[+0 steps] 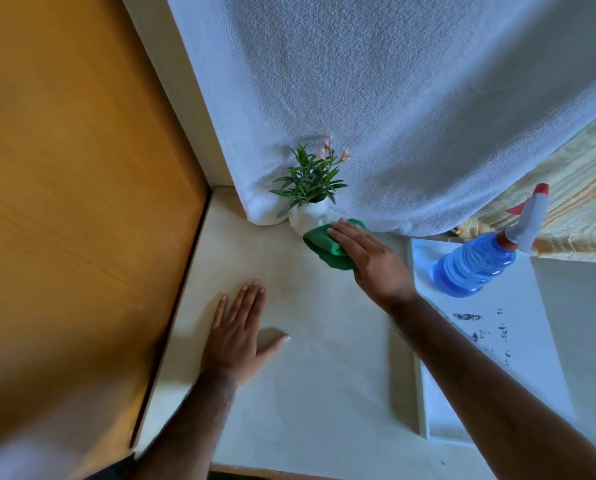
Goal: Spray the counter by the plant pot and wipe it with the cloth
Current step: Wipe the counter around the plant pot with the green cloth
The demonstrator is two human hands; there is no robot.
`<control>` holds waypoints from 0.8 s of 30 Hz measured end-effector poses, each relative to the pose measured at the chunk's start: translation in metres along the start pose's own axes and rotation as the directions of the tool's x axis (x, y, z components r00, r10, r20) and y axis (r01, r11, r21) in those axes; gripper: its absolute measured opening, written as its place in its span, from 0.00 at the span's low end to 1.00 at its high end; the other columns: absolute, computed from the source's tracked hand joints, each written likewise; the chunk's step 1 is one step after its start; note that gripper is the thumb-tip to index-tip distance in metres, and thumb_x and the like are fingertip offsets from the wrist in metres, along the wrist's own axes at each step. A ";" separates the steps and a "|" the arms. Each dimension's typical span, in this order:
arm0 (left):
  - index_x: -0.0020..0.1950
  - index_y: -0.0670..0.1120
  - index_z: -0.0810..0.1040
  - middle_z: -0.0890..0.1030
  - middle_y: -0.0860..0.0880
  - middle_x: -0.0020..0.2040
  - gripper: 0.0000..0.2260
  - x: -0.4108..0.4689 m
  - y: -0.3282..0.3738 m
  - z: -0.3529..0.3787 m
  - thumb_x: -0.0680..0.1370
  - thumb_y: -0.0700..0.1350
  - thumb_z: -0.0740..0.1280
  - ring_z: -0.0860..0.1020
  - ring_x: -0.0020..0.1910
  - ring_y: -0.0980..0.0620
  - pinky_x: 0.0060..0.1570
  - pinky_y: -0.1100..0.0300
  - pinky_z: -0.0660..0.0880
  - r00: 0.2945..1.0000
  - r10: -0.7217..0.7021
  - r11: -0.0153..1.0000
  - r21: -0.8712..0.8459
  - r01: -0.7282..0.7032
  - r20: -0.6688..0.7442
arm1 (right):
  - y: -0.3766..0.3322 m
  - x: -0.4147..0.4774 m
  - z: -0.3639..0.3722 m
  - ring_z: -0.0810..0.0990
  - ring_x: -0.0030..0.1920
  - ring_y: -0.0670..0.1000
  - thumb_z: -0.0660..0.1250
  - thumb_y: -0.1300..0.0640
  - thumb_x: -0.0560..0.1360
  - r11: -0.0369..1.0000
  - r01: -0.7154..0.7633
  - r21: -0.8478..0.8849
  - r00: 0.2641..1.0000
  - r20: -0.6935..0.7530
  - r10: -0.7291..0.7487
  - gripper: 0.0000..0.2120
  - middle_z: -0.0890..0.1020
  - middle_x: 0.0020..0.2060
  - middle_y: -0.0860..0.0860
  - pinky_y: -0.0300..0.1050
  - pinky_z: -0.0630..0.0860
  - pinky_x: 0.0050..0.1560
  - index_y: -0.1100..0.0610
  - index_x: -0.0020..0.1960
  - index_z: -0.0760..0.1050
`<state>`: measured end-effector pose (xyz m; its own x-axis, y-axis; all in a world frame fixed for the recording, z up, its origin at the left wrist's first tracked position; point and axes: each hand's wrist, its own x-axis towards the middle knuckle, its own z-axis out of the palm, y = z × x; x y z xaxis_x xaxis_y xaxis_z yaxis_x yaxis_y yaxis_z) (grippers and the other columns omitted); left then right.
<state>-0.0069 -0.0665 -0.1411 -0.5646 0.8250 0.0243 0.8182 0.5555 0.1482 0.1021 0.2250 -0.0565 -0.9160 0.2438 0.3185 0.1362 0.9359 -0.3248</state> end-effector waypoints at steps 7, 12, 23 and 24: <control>0.82 0.42 0.62 0.62 0.44 0.83 0.43 -0.002 0.001 0.001 0.77 0.71 0.57 0.62 0.81 0.46 0.79 0.41 0.58 0.997 0.005 1.000 -0.002 -0.005 -0.071 | 0.004 -0.087 -0.060 0.74 0.73 0.55 0.66 0.78 0.68 0.995 -0.104 0.006 0.990 -0.093 0.104 0.34 0.77 0.72 0.54 0.53 0.72 0.72 0.61 0.72 0.76; 0.81 0.41 0.63 0.64 0.42 0.82 0.42 -0.001 0.003 0.003 0.78 0.70 0.57 0.66 0.79 0.44 0.77 0.39 0.61 0.992 0.028 1.000 0.010 -0.027 -0.121 | 0.031 -0.175 -0.079 0.77 0.71 0.56 0.71 0.79 0.66 0.965 -0.242 -0.103 0.969 -0.080 0.234 0.34 0.79 0.70 0.54 0.57 0.78 0.66 0.61 0.70 0.78; 0.81 0.41 0.62 0.64 0.42 0.82 0.44 0.000 0.002 0.004 0.76 0.70 0.59 0.65 0.79 0.42 0.76 0.37 0.62 0.994 0.048 0.999 0.027 -0.045 -0.103 | 0.060 -0.260 -0.058 0.60 0.81 0.58 0.69 0.61 0.76 0.914 -0.309 -0.263 0.924 0.146 0.354 0.35 0.63 0.80 0.58 0.58 0.62 0.78 0.63 0.80 0.62; 0.81 0.41 0.62 0.64 0.42 0.82 0.44 -0.001 0.003 0.006 0.76 0.70 0.58 0.65 0.79 0.42 0.77 0.37 0.61 0.993 0.053 0.998 0.034 -0.050 -0.108 | 0.060 -0.265 -0.057 0.56 0.82 0.57 0.65 0.55 0.79 0.914 -0.291 -0.282 0.921 0.176 0.347 0.34 0.59 0.81 0.58 0.57 0.58 0.79 0.62 0.82 0.59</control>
<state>-0.0039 -0.0650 -0.1463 -0.5288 0.8374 0.1384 0.8484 0.5172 0.1128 0.3742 0.2309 -0.1091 -0.8629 0.5048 0.0242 0.4972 0.8565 -0.1385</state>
